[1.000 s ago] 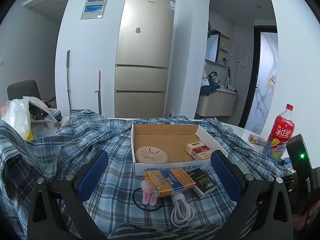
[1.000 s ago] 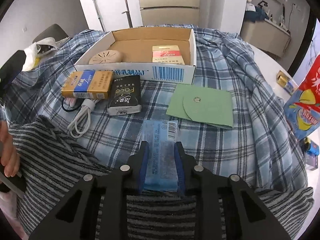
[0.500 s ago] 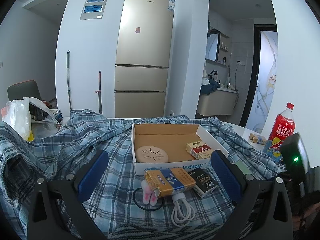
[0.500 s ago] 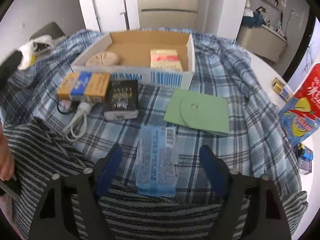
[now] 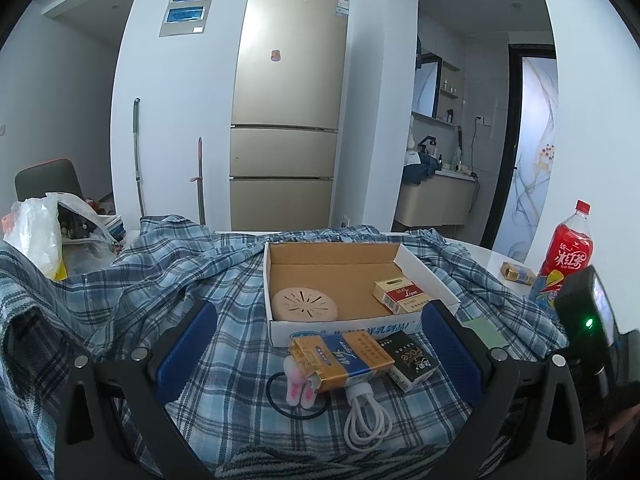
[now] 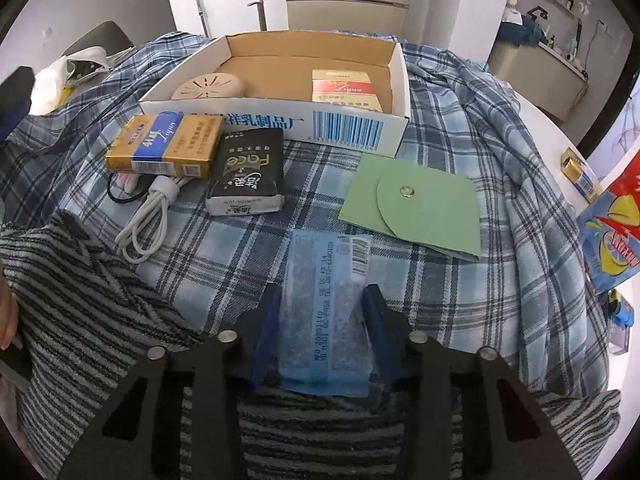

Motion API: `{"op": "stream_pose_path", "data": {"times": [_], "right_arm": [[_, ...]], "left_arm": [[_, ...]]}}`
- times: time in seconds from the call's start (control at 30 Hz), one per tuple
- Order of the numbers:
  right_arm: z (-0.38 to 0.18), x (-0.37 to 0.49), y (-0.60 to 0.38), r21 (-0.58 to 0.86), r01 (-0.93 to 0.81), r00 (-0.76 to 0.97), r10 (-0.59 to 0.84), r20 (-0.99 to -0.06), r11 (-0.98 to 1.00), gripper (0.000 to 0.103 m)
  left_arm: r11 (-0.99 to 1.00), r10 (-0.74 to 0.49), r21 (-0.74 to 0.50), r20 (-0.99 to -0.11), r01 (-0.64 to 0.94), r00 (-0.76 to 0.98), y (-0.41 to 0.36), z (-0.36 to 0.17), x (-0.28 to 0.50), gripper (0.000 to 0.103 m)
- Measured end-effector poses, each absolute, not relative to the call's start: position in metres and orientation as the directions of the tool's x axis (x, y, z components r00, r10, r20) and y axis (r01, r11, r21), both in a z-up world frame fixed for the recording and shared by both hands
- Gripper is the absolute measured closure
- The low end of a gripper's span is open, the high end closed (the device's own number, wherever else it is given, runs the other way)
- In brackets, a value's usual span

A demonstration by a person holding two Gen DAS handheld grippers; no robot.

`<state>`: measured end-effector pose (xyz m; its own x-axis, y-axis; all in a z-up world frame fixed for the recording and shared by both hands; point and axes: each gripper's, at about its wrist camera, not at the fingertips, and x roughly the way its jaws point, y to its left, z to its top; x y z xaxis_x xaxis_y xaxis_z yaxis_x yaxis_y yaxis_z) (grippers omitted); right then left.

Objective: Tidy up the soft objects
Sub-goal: 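Grasp the light blue packet with the right tool and lift it, then lower the left tool and grasp the yellow-blue Liqun pack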

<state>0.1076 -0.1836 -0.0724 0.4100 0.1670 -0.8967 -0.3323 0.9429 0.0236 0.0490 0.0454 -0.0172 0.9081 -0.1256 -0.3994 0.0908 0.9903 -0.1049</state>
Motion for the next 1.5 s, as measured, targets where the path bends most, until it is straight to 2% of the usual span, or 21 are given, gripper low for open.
{"op": "stream_pose_path", "data": {"times": [0.03,0.27,0.5,0.63,0.7,0.83,0.87,0.93,1.0,1.1,1.2,1.37,1.5], "right_arm": [[-0.069,0.107,-0.183,0.023,-0.337,0.410,0.169,-0.896,0.941,0.069],[-0.033,0.120,-0.190,0.012,-0.368,0.458,0.192,-0.868,0.930,0.069],[-0.029,0.142,-0.201,0.025,-0.359,0.506,0.217,-0.835,0.933,0.069],[-0.032,0.145,-0.210,0.039,-0.342,0.552,0.235,-0.800,0.939,0.069],[-0.037,0.146,-0.212,0.049,-0.337,0.558,0.241,-0.794,0.940,0.069],[-0.046,0.152,-0.218,0.097,-0.318,0.537,0.264,-0.801,0.943,0.069],[-0.048,0.152,-0.218,0.104,-0.323,0.529,0.271,-0.804,0.941,0.069],[-0.049,0.153,-0.221,0.122,-0.324,0.519,0.284,-0.806,0.938,0.069],[-0.049,0.152,-0.224,0.133,-0.321,0.520,0.292,-0.803,0.938,0.069],[-0.052,0.152,-0.227,0.148,-0.317,0.511,0.301,-0.805,0.937,0.069],[-0.054,0.152,-0.227,0.160,-0.323,0.497,0.312,-0.810,0.933,0.069],[-0.053,0.151,-0.227,0.153,-0.326,0.502,0.308,-0.808,0.933,0.068],[-0.056,0.153,-0.227,0.153,-0.322,0.485,0.301,-0.821,0.934,0.068]], "left_arm": [[0.990,-0.127,-0.102,-0.403,0.093,0.906,0.045,-0.017,0.049,0.000],[0.994,-0.105,-0.038,-0.441,0.099,0.891,0.033,-0.016,0.052,0.000],[0.991,-0.099,0.028,-0.530,0.134,0.842,0.003,-0.013,0.062,0.000],[0.988,-0.011,0.127,-0.527,0.091,0.850,-0.001,-0.011,0.075,0.000],[0.991,-0.012,0.103,-0.571,0.086,0.821,0.006,-0.014,0.087,0.000],[0.999,-0.052,-0.023,-0.670,0.050,0.741,0.029,-0.029,0.113,0.000],[0.998,-0.062,-0.047,-0.685,0.040,0.726,0.034,-0.033,0.117,0.005],[0.998,-0.059,-0.047,-0.694,0.037,0.718,0.039,-0.036,0.122,0.012],[0.997,-0.075,-0.034,-0.671,0.070,0.737,0.040,-0.034,0.120,0.013],[0.983,-0.123,0.003,-0.733,0.184,0.669,0.031,-0.039,0.128,0.012],[0.982,-0.125,-0.003,-0.760,0.190,0.638,0.031,-0.047,0.133,0.012],[0.977,-0.188,-0.089,-0.792,0.194,0.582,0.033,-0.060,0.150,0.013],[0.973,-0.199,-0.095,-0.806,0.209,0.558,0.029,-0.065,0.161,0.013]]}}
